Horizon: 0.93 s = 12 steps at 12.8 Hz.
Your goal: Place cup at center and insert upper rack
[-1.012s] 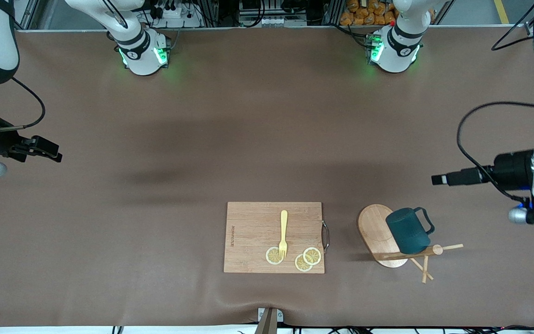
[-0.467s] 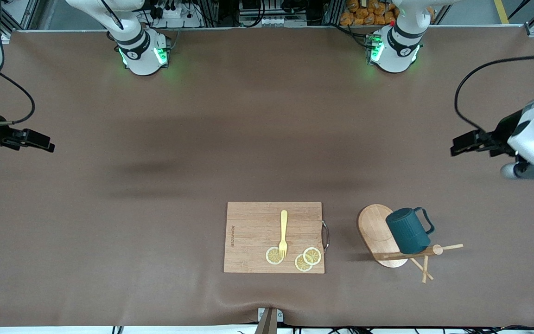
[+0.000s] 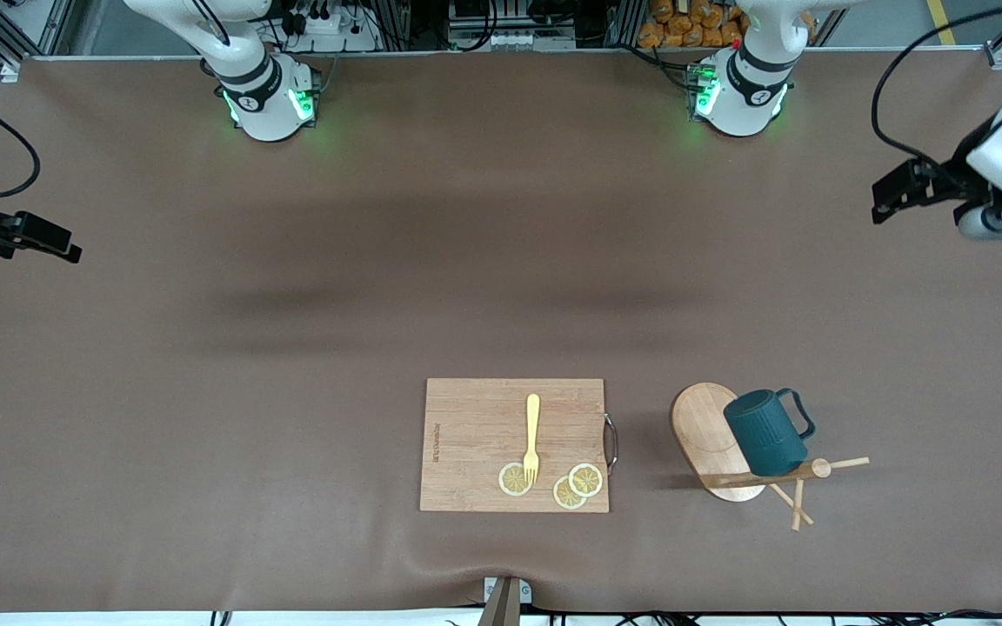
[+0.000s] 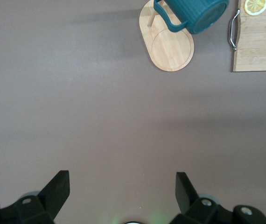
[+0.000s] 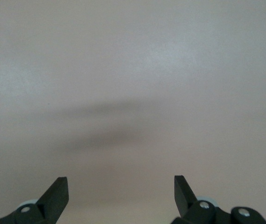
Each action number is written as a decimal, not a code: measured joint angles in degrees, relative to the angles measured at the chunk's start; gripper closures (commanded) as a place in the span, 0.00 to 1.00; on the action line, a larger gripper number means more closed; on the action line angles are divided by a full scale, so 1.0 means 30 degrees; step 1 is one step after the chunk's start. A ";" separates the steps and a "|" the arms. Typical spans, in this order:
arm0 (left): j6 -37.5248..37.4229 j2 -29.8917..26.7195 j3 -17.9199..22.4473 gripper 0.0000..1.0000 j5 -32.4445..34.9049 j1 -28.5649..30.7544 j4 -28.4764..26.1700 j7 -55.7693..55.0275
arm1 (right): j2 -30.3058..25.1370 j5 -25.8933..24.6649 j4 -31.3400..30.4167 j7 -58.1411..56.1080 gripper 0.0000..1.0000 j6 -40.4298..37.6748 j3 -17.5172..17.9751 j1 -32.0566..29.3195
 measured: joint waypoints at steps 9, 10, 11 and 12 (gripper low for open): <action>0.0211 -0.0277 0.0202 0.00 0.0000 -0.0804 -0.0649 -0.0739 | -0.0153 -0.0918 0.0110 -0.0004 0.00 -0.0020 -0.0224 -0.0189; 0.0226 -0.0259 0.0231 0.00 0.0000 -0.0744 -0.0673 -0.0849 | -0.0171 -0.0919 0.0125 -0.0003 0.00 -0.0020 -0.0225 -0.0189; 0.0232 -0.0230 0.0244 0.00 0.0000 -0.0713 -0.0687 -0.1008 | -0.0178 -0.0919 0.0125 -0.0003 0.00 -0.0020 -0.0225 -0.0189; 0.0235 -0.0192 0.0244 0.00 -0.0001 -0.0706 -0.0694 -0.1138 | -0.0178 -0.0919 0.0125 -0.0003 0.00 -0.0020 -0.0224 -0.0189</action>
